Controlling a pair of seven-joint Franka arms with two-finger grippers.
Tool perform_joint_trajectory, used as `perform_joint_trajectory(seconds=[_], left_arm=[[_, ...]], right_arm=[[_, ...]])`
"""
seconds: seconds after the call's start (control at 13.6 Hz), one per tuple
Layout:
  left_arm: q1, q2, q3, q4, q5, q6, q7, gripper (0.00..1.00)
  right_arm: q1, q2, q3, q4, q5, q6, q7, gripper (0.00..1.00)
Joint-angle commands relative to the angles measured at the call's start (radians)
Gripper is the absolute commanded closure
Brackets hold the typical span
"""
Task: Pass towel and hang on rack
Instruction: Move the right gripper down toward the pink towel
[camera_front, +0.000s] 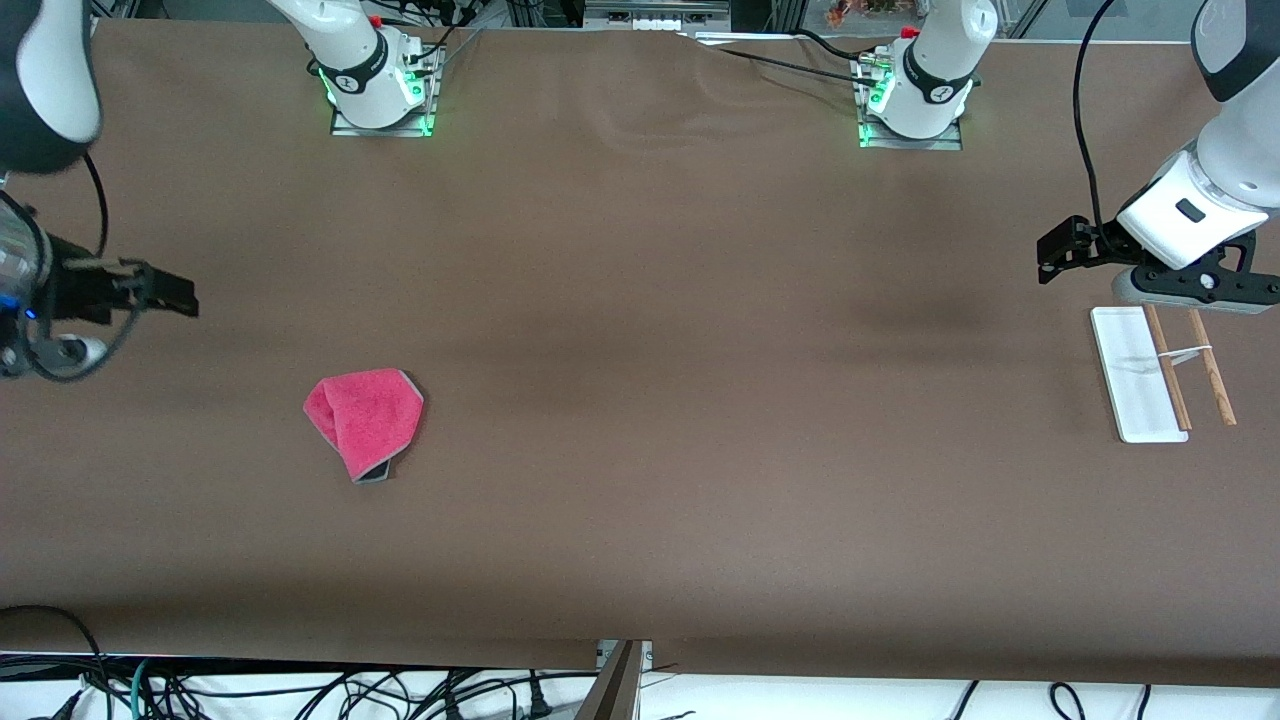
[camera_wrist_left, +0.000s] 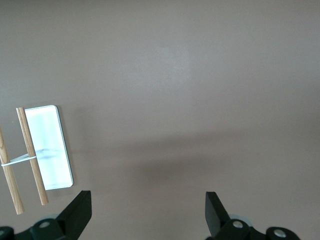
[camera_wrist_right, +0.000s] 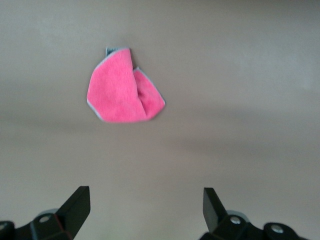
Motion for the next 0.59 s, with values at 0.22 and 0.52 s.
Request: perform_joint_trajectory(seconds=[0.22, 0.52], left_arm=[[-0.002, -0.007, 0.002, 0.002, 0.005, 0.001, 0.017, 0.0], [-0.001, -0.007, 0.002, 0.002, 0.005, 0.001, 0.019, 0.0]], right_arm=[[0.075, 0.217, 0.006, 0.003, 0.017, 0.281, -0.001, 0.0], [0.119, 0.34, 0.006, 0.003, 0.005, 0.454, -0.004, 0.0]])
